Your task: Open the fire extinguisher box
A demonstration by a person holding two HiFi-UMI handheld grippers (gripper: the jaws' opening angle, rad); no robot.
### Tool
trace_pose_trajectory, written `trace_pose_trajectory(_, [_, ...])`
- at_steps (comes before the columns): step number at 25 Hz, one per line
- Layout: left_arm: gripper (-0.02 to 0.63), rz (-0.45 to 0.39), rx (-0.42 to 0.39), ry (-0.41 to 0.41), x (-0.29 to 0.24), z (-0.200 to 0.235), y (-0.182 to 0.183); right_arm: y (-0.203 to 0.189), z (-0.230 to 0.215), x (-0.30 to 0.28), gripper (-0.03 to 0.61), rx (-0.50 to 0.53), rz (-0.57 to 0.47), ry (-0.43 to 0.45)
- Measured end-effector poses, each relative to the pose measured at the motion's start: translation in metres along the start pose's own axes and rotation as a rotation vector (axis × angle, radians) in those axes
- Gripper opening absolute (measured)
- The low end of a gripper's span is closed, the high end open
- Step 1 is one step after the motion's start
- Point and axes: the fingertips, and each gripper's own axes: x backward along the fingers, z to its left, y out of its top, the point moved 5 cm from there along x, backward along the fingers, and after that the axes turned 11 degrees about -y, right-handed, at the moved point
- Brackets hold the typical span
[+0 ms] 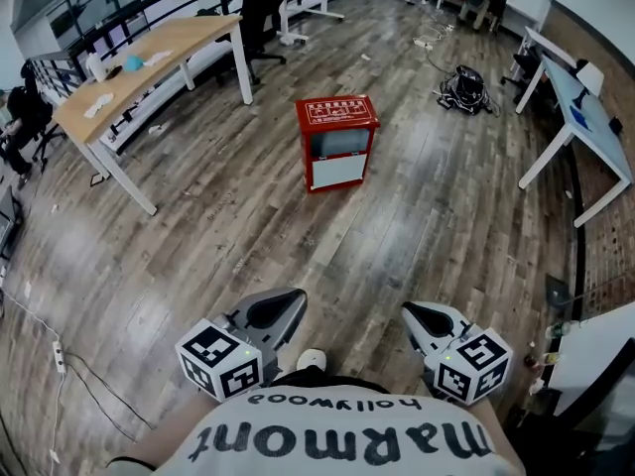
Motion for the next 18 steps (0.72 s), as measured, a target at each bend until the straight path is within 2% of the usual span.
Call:
trace_pose_trajectory(9, [0.008, 0.016, 0.001, -0.042, -0.018, 0.049, 0.025, 0.036, -0.006, -0.055, 0.011, -0.002, -0.008, 0.001])
trace_pose_trajectory(18, [0.006, 0.025, 0.008, -0.064, -0.026, 0.081, 0.036, 0.048, -0.011, -0.081, 0.011, -0.020, 0.002, -0.013])
